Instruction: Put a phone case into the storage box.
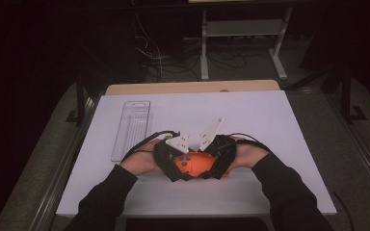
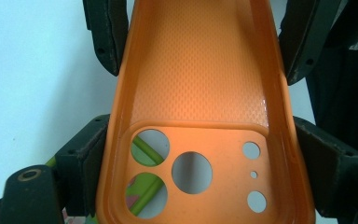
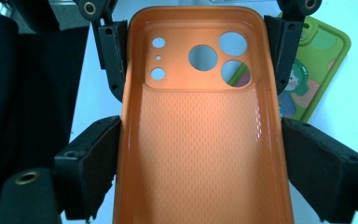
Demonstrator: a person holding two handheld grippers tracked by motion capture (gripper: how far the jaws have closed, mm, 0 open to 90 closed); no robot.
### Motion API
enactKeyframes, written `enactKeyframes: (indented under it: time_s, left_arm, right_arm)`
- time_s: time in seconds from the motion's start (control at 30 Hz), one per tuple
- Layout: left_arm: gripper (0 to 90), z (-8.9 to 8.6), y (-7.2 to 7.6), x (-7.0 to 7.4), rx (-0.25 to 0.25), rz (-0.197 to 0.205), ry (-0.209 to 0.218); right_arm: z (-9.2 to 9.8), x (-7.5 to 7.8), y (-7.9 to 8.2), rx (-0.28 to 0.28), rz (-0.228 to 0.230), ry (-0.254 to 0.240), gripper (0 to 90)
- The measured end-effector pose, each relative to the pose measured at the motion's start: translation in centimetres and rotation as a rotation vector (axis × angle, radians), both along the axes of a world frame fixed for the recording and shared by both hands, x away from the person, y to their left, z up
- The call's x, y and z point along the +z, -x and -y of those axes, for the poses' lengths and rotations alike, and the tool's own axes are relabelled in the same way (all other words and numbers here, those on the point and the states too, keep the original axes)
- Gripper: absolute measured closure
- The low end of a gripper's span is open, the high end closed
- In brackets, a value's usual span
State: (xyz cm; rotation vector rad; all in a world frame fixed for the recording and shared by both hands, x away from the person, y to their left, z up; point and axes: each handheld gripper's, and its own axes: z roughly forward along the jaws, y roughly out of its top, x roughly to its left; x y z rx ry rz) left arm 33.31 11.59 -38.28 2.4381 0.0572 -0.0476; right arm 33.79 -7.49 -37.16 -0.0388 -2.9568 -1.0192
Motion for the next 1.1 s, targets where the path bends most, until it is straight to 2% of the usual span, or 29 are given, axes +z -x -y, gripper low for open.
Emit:
enactKeyframes:
  time_s: [0.07,0.17,0.2,0.33,0.47,0.53,0.57,0.6,0.7,0.73,0.87,0.93,0.97,1.0,1.1]
  left_arm:
    - [15.8,0.0,0.0,0.0,0.007,0.003,-0.004]
    - [15.8,-0.2,-0.1,0.0,0.026,0.007,-0.01]
    - [15.8,-0.3,-0.2,0.1,0.02,0.024,-0.023]
    - [15.8,-0.5,-0.2,0.2,0.06,0.021,-0.013]
    - [15.8,-0.6,-0.3,0.2,0.135,0.021,-0.002]
    - [15.8,-0.9,-0.5,0.2,0.174,0.007,0.015]
    - [15.8,-1.0,-0.6,0.1,0.192,0.001,0.014]
    - [15.8,-1.1,-0.7,0.1,0.205,0.009,0.012]
    - [15.8,-1.3,-0.8,0.0,0.251,0.021,0.014]
    - [15.8,-1.3,-0.9,0.0,0.272,0.019,0.016]
    - [15.8,-1.4,-1.3,-0.1,0.327,0.026,0.005]
    - [15.8,-1.5,-1.4,-0.3,0.368,0.022,0.015]
    - [15.9,-1.4,-1.4,-0.4,0.381,0.018,0.015]
    - [15.9,-1.5,-1.4,-0.4,0.393,0.023,0.004]
    - [15.8,-1.4,-1.5,-0.8,0.428,0.022,0.001]
  right_arm:
    - [0.2,0.1,-0.1,-0.009,-0.017,-0.008,11.5]
    - [0.7,0.5,-0.3,-0.036,-0.018,-0.028,9.4]
    - [0.9,0.7,-0.3,-0.047,-0.013,-0.035,8.7]
    - [2.1,1.3,-0.6,-0.11,0.026,-0.061,8.7]
    - [3.5,1.6,-1.1,-0.168,0.029,-0.092,8.7]
    - [4.2,1.7,-1.3,-0.202,0.04,-0.102,8.8]
    - [4.5,1.7,-1.4,-0.219,0.03,-0.104,8.7]
    - [4.7,1.7,-1.4,-0.234,0.039,-0.109,8.8]
    - [5.3,1.6,-1.5,-0.301,0.053,-0.131,7.2]
    - [5.5,1.6,-1.4,-0.338,0.031,-0.14,6.8]
    - [6.4,1.3,-1.4,-0.428,0.03,-0.163,4.3]
    - [6.7,1.0,-1.4,-0.473,0.047,-0.171,3.8]
    - [6.7,0.9,-1.2,-0.508,0.029,-0.181,3.5]
    - [6.7,0.7,-1.1,-0.532,0.03,-0.179,3.2]
    - [7.1,0.2,-0.9,-0.577,0.021,-0.184,3.0]
